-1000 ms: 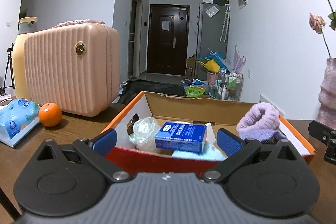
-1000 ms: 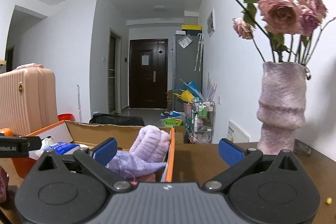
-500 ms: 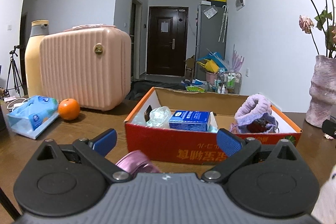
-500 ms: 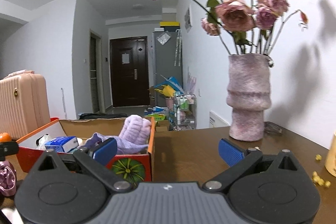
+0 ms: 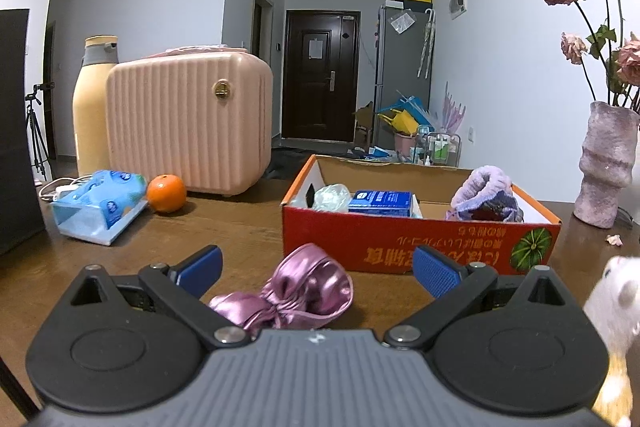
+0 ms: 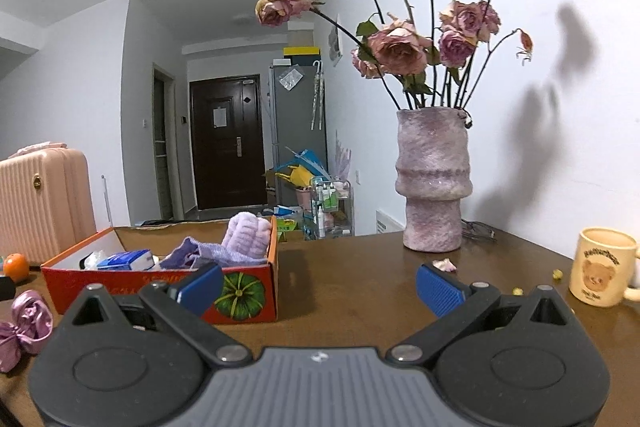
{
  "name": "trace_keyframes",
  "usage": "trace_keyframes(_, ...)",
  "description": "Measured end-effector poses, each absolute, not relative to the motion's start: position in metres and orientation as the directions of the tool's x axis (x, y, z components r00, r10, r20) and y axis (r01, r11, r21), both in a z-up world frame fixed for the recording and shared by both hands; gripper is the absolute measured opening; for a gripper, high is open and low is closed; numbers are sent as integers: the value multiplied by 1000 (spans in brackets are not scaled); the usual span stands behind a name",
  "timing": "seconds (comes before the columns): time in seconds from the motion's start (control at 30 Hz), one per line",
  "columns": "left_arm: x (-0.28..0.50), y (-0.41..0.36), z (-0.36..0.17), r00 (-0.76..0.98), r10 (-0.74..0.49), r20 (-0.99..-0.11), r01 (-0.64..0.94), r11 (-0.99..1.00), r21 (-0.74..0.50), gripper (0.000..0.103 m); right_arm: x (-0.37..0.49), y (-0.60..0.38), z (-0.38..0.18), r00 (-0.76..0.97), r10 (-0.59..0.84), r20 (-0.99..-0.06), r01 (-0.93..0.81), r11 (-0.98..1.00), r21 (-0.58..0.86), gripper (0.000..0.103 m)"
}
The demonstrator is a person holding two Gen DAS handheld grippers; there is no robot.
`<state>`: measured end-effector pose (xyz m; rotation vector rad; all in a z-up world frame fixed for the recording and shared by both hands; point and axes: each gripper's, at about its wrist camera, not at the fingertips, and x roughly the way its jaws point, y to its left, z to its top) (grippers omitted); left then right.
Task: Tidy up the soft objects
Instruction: 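Withdraw both grippers from the box toward the pink scrunchie and alpaca plush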
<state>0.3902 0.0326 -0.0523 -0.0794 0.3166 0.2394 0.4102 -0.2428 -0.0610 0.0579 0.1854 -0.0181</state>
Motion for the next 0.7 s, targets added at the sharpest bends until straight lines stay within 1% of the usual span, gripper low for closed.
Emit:
trace_keyframes(0.27,359,44,-53,919,220,-326,-243,970,-28,103,374,-237,-63,983,-11,-183,17,999,33,103)
trace_keyframes(0.5,334,55,-53,922,186,-341,-209,977,-34,103,345,-223,-67,980,27,-197,-27,1000,0,103)
trace_keyframes(0.6,325,59,-53,923,171,-345,-194,980,-34,103,337,-214,-70,974,51,-221,-57,998,-17,103)
trace_keyframes(0.7,318,64,-54,921,144,-362,-168,985,-37,103,337,-203,-74,960,70,-271,-84,996,-40,103)
